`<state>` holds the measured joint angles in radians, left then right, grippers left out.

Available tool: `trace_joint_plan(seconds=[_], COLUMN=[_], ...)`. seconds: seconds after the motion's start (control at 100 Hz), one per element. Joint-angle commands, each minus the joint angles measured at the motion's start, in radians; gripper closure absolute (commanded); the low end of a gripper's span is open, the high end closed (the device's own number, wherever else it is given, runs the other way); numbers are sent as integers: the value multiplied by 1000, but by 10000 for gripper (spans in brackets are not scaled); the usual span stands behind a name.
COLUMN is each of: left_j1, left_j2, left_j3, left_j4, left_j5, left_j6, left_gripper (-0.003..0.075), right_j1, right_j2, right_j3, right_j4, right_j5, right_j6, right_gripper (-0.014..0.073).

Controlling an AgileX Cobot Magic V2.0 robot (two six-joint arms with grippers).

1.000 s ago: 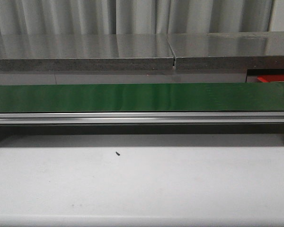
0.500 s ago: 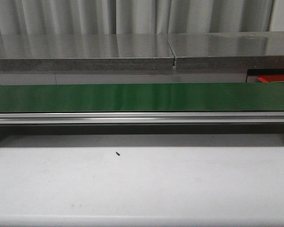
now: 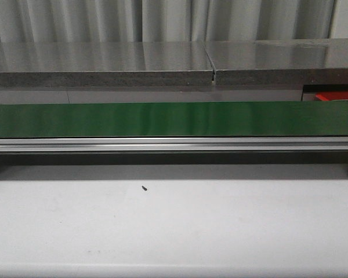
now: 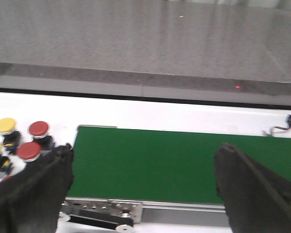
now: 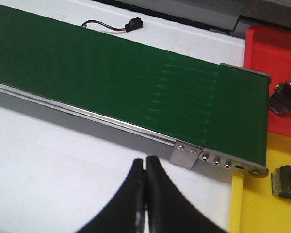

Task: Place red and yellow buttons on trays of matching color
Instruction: 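Reach the left gripper to another red button and grasp it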

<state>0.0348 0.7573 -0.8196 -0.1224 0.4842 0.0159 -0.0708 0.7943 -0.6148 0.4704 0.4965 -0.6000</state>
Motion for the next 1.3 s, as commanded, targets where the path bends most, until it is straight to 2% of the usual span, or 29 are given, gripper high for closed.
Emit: trace_joint_plan(seconds=[0.0,0.23,0.4,0.75,1.29], left_j1=[76,306,379,401,401], left_j2=[80,320,509,832,1029], left_j3=[-90,-211,-258,-368,-493], left_j4=[11,-28,-56,-89,-133], left_j5=[-35,14,31,92,112], left_j6=[-24,-24,-24,-24,-26], left_gripper=[141,141,141,141,141], right_j1=[0,0,0,0,0], right_j2=[-6,-6,-6,-6,-6], right_j3=[-28,-28,-28,-28,-28], right_j4=[20,20,20,20,20], right_j5=[-55,-55,-55,-55,-55], right_j6=[-12,-12,-12,-12,-12], right_gripper=[692,692,692,692,692])
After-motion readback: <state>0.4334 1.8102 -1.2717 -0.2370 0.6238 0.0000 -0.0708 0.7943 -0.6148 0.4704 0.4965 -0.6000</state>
